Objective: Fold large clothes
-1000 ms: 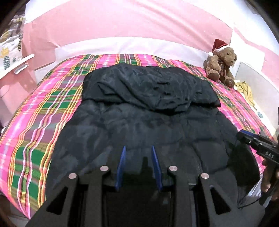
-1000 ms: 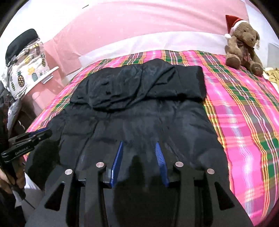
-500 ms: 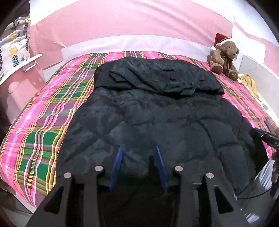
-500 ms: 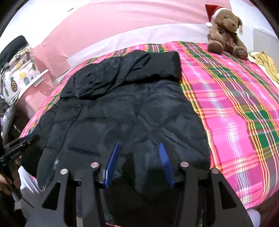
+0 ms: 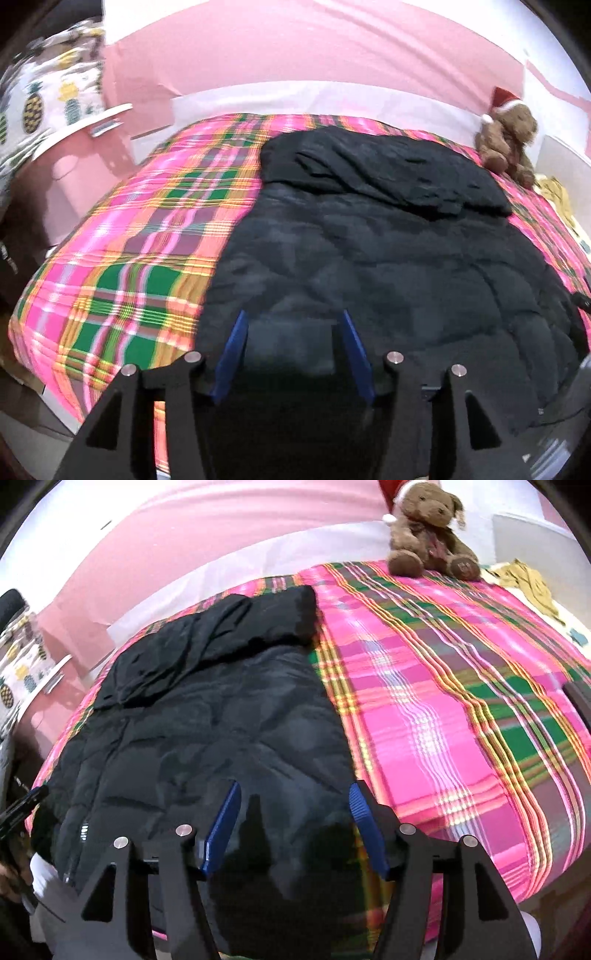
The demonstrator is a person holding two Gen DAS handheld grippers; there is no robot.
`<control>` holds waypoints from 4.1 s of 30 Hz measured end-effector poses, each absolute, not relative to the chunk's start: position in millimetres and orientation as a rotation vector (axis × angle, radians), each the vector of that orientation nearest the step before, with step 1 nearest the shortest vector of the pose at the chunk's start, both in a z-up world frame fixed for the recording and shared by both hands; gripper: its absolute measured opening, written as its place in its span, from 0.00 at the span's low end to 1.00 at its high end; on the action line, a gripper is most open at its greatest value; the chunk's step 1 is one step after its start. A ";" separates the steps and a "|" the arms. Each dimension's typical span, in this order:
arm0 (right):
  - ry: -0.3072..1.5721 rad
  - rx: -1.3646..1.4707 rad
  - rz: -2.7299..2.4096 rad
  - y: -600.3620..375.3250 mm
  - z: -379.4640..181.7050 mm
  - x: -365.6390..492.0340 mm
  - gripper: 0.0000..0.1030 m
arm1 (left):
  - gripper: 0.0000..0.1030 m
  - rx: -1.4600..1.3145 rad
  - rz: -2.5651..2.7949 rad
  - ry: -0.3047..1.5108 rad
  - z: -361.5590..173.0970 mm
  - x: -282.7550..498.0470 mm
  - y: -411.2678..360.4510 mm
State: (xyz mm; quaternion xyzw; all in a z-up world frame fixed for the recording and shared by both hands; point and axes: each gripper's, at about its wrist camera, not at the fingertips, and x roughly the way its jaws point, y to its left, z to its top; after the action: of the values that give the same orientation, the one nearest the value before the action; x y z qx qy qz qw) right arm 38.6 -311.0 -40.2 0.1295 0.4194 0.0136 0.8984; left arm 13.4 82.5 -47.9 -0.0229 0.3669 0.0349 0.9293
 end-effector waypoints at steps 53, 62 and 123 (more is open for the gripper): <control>0.620 0.511 0.228 -322.1 63.3 -35.7 0.14 | 0.17 -0.301 -0.087 0.501 46.4 -76.4 122.0; 0.534 0.494 0.259 -324.7 97.3 -38.5 0.14 | 0.17 -0.364 -0.089 0.444 71.8 -78.1 134.6; 0.848 0.705 0.171 -348.3 18.6 311.0 0.61 | 0.58 -0.428 -0.010 0.765 -12.8 296.1 124.9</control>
State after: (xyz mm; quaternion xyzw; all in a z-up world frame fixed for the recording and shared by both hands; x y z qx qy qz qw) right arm 311.0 -348.3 18.6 0.3345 0.4024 0.0810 0.8483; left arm 296.1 124.9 -12.8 -0.2074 0.3706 -0.0048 0.9053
